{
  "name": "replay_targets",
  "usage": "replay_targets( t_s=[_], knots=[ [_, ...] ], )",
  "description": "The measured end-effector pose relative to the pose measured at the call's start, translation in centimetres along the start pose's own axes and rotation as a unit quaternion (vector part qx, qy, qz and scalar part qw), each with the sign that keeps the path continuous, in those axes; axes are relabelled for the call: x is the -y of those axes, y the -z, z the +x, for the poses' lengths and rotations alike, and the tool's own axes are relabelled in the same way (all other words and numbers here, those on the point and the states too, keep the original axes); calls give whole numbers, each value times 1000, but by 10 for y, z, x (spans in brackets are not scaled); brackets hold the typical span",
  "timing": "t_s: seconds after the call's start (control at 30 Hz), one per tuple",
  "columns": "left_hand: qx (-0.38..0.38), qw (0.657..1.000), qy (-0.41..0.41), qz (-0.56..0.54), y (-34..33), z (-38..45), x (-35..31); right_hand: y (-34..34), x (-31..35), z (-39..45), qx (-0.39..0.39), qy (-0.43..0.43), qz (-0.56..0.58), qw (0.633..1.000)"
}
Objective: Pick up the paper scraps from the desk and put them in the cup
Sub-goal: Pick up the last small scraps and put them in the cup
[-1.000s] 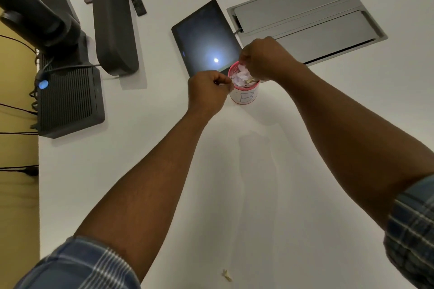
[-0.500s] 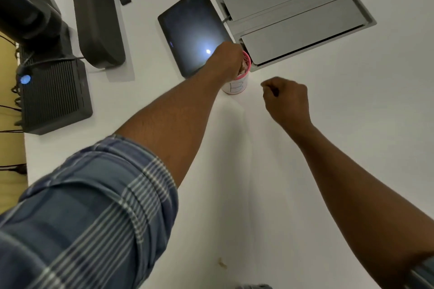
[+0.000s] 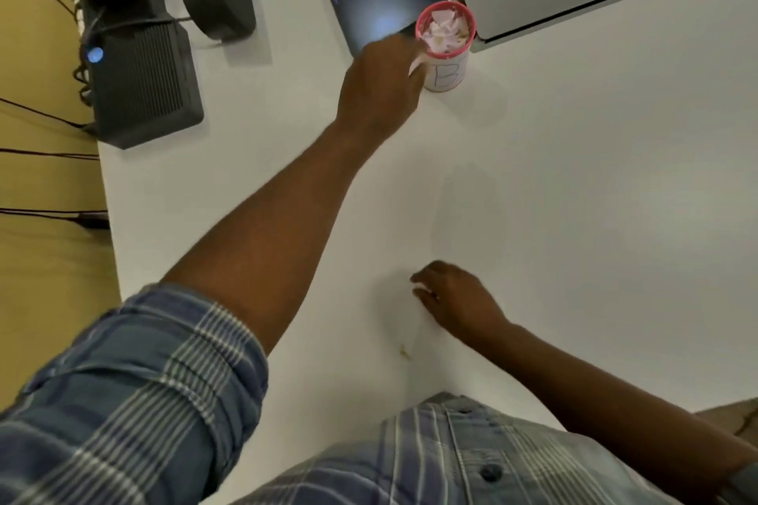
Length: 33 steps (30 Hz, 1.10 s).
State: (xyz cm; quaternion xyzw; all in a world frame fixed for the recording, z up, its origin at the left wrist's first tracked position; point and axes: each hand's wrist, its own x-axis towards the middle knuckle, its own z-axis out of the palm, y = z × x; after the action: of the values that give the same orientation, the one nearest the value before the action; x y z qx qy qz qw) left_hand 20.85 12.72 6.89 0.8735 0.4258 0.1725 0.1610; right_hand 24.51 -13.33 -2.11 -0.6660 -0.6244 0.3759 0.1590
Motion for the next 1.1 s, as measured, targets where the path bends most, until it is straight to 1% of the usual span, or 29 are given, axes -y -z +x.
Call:
replay_targets(
  t_s=[0.07,0.17,0.27,0.33,0.43,0.5,0.67,0.73,0.87,0.93,1.0,1.1],
  knots=[
    [-7,1000,25,-10,-2,-49,11,-19,3,-18,45,30,-22,998],
    [15,995,98,8,-12,-125,33,-39,7,-41,115,83,-67,988],
    [58,981,184,3,-19,-190,53,-45,7,-53,137,124,-114,976],
    [95,969,226,7,-23,-224,65,-44,8,-55,143,156,-160,964],
    [154,960,233,26,-28,-259,72,-43,10,-59,147,228,-219,937],
    [185,954,230,47,-32,-274,73,-44,12,-62,148,243,-239,929],
    [212,945,237,81,-42,-286,70,-42,18,-61,122,232,-243,934],
    [214,945,232,89,-45,-282,70,-41,18,-60,116,237,-256,930],
    [212,944,229,105,-51,-271,71,-43,17,-58,77,264,-262,925],
    [212,943,233,108,-56,-266,72,-45,14,-54,69,266,-251,928],
    [201,943,241,111,-61,-260,76,-40,10,-46,51,225,-214,949],
    [177,946,250,108,-67,-248,88,-15,5,-18,-45,111,-149,981]
  ],
)
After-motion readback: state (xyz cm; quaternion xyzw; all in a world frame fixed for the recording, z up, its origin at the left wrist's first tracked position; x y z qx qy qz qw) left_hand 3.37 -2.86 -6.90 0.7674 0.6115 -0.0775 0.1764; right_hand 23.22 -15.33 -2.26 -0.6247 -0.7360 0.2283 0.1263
